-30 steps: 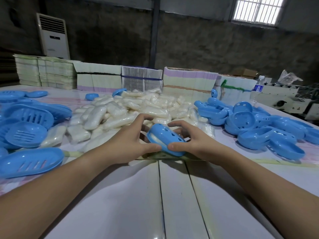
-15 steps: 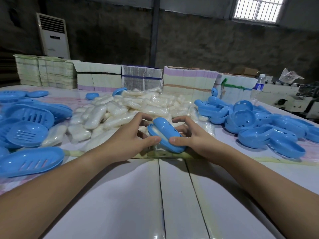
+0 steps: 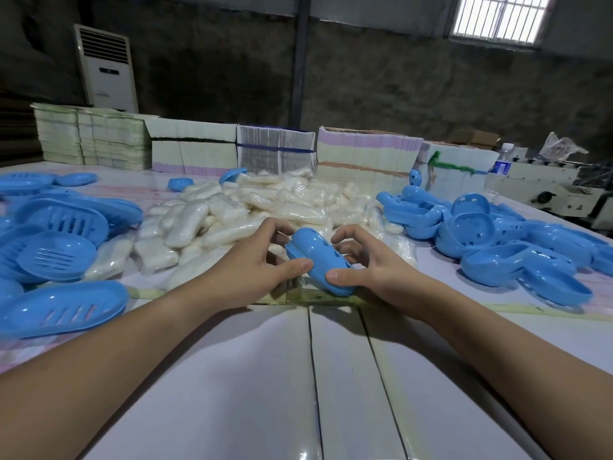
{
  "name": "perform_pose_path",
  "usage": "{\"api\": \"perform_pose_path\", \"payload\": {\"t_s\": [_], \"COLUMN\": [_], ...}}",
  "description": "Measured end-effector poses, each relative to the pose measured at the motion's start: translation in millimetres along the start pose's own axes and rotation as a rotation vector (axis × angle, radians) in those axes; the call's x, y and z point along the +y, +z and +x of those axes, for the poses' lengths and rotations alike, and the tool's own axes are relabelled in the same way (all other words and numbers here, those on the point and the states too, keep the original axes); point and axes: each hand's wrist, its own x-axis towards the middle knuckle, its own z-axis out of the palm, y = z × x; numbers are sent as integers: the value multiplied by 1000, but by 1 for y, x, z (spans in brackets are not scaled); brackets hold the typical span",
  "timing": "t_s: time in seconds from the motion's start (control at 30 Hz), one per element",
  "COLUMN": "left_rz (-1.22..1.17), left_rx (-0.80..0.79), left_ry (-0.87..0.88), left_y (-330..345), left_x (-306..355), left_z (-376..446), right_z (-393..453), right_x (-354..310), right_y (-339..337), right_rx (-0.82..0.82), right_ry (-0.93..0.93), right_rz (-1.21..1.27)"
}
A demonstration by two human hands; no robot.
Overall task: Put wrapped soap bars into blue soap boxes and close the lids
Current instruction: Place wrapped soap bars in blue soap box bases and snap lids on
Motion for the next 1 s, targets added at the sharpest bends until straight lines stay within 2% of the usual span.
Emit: {"api": "perform_pose_path", "payload": {"t_s": [0.23,0.43,1.0], "left_rz": [-205,-265,-249], "left_rx": [-11,13,60], "left_ry": [-49,-62,-15], "left_y": [3,4,1], "left_x": [0,2,10], "left_z": [1,1,-4], "right_z": [0,0,-3], "right_x": [0,-1,-6], "right_y": [0,-1,1], "right_rx": [-6,-36,-44], "right_ry": [0,-20,-77], "right_rz": [-17,-10,-135]}}
